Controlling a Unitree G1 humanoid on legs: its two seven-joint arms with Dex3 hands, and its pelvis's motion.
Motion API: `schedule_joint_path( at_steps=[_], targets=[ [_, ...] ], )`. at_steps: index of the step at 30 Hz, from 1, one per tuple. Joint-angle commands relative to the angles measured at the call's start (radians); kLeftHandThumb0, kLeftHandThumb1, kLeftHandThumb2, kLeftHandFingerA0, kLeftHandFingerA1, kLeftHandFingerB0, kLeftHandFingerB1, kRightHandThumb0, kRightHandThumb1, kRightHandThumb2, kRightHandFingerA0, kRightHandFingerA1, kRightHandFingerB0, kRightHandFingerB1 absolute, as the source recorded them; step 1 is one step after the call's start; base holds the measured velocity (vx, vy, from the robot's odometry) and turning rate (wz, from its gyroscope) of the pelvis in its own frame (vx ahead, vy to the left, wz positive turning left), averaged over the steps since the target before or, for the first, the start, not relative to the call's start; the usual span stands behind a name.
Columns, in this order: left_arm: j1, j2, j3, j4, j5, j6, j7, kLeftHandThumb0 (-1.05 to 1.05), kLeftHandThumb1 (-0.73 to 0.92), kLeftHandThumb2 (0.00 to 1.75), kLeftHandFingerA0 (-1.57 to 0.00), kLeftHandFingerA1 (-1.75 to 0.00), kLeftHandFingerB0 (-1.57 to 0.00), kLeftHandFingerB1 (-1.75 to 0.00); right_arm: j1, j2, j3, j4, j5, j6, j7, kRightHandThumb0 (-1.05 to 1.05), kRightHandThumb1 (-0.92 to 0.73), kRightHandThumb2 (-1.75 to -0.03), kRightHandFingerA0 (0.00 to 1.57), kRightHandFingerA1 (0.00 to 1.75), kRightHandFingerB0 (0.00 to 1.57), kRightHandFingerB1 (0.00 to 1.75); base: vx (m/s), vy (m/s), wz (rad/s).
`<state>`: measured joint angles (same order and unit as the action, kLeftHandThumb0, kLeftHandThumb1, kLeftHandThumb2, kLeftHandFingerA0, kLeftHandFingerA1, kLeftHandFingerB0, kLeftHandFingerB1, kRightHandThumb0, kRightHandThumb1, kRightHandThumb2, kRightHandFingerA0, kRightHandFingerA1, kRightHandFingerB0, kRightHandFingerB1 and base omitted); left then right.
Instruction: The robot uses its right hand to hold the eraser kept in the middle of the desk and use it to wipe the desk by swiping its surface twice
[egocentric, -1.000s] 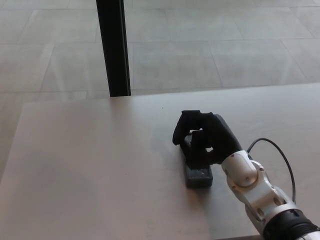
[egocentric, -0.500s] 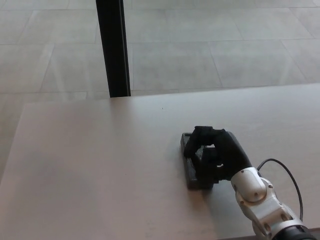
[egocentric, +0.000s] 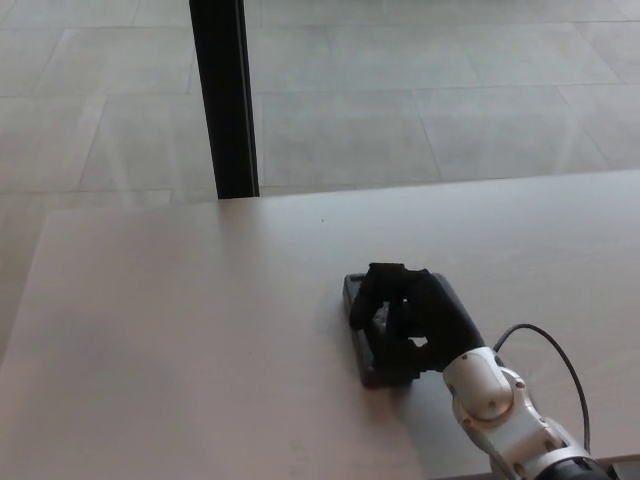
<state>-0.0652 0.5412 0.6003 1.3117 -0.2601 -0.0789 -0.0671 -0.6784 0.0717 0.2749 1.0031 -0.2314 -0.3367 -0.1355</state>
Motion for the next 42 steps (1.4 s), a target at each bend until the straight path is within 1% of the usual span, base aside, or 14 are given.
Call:
schedule_joint_path(
  at_steps=[1, 2, 9, 13, 14, 19, 20, 22, 24, 25, 31, 33, 35, 42],
  targets=[
    [-0.005, 0.021, 0.008, -0.002, -0.015, -0.010, 0.000, -0.61, 0.83, 0.65, -0.74, -0.62, -0.60, -0.54, 0.039, -0.016, 0.065, 0.038, -0.081, 0.025, 0.024, -0.26, -0.48, -1.28, 0.90, 1.75, 0.78, 1.69, 0.00, 0.000, 0.00],
    [-0.006, 0.021, 0.006, -0.003, -0.013, -0.009, 0.003, -0.61, 0.82, 0.65, -0.74, -0.64, -0.60, -0.55, 0.037, -0.029, 0.094, 0.037, -0.109, 0.038, 0.029, -0.26, -0.53, -1.21, 0.88, 1.75, 0.75, 1.69, 0.00, 0.000, 0.00],
    [-0.016, 0.026, 0.011, -0.002, -0.015, -0.001, -0.007, -0.61, 0.83, 0.64, -0.74, -0.61, -0.59, -0.52, 0.037, -0.141, 0.228, 0.043, -0.217, 0.022, 0.038, -0.31, -0.51, -1.23, 0.87, 1.75, 0.74, 1.69, 0.00, 0.000, 0.00],
    [-0.020, 0.022, 0.028, -0.003, -0.033, 0.004, -0.008, -0.60, 0.83, 0.65, -0.73, -0.59, -0.59, -0.53, 0.050, -0.195, 0.203, 0.048, -0.173, 0.045, 0.056, -0.24, -0.53, -1.18, 0.88, 1.75, 0.75, 1.68, 0.00, 0.000, 0.00],
    [-0.021, 0.019, 0.032, -0.002, -0.037, 0.003, -0.009, -0.60, 0.83, 0.65, -0.72, -0.60, -0.58, -0.53, 0.060, -0.219, 0.189, 0.053, -0.165, 0.047, 0.048, -0.27, -0.56, -1.12, 0.88, 1.75, 0.74, 1.67, 0.00, 0.000, 0.00],
    [-0.028, 0.022, 0.030, -0.003, -0.036, 0.006, -0.009, -0.60, 0.83, 0.65, -0.72, -0.60, -0.59, -0.53, 0.071, -0.264, 0.187, 0.054, -0.178, 0.052, 0.044, -0.31, -0.59, -1.11, 0.92, 1.75, 0.75, 1.68, 0.00, 0.000, 0.00],
    [-0.028, 0.022, 0.030, -0.002, -0.036, 0.003, -0.009, -0.60, 0.84, 0.65, -0.73, -0.60, -0.61, -0.54, 0.089, -0.284, 0.166, 0.064, -0.159, 0.024, 0.039, -0.33, -0.52, -1.17, 0.97, 1.75, 0.74, 1.75, 0.00, 0.000, 0.00],
    [-0.027, 0.022, 0.032, 0.000, -0.040, 0.003, -0.008, -0.61, 0.84, 0.65, -0.73, -0.60, -0.61, -0.54, 0.108, -0.298, 0.129, 0.076, -0.130, 0.006, 0.033, -0.35, -0.43, -1.33, 1.01, 1.75, 0.80, 1.75, 0.00, 0.000, 0.00],
    [-0.022, 0.021, 0.031, 0.000, -0.039, -0.002, -0.013, -0.61, 0.84, 0.65, -0.72, -0.60, -0.60, -0.54, 0.112, -0.301, 0.096, 0.080, -0.111, 0.027, 0.049, -0.33, -0.46, -1.31, 1.00, 1.75, 0.80, 1.75, 0.00, 0.000, 0.00],
    [-0.021, 0.018, 0.039, 0.000, -0.049, -0.001, -0.018, -0.60, 0.84, 0.65, -0.70, -0.60, -0.59, -0.54, 0.118, -0.314, 0.074, 0.084, -0.101, 0.024, 0.044, -0.32, -0.43, -1.36, 1.01, 1.75, 0.80, 1.73, 0.00, 0.000, 0.00],
    [-0.019, 0.019, 0.027, -0.001, -0.038, -0.004, -0.005, -0.62, 0.84, 0.65, -0.75, -0.61, -0.64, -0.55, 0.131, -0.328, -0.023, 0.091, -0.060, 0.041, 0.046, -0.32, -0.45, -1.30, 0.96, 1.75, 0.76, 1.72, 0.00, 0.000, 0.00],
    [-0.021, 0.020, 0.030, 0.000, -0.041, -0.004, -0.001, -0.63, 0.84, 0.65, -0.77, -0.63, -0.67, -0.56, 0.143, -0.349, -0.051, 0.085, -0.053, 0.054, 0.047, -0.29, -0.48, -1.30, 1.04, 1.75, 0.78, 1.70, 0.00, 0.000, 0.00],
    [-0.021, 0.020, 0.029, 0.000, -0.040, -0.005, 0.000, -0.63, 0.84, 0.65, -0.77, -0.63, -0.67, -0.56, 0.147, -0.353, -0.064, 0.082, -0.055, 0.056, 0.050, -0.29, -0.48, -1.30, 1.04, 1.75, 0.78, 1.70, 0.00, 0.000, 0.00],
    [-0.015, 0.022, 0.048, -0.005, -0.061, -0.001, -0.011, -0.63, 0.86, 0.65, -0.72, -0.61, -0.64, -0.55, 0.199, -0.452, -0.178, 0.106, -0.001, 0.022, 0.068, -0.26, -0.49, -1.22, 0.91, 1.75, 0.77, 1.66, 0.00, 0.000, 0.00]
  ],
)
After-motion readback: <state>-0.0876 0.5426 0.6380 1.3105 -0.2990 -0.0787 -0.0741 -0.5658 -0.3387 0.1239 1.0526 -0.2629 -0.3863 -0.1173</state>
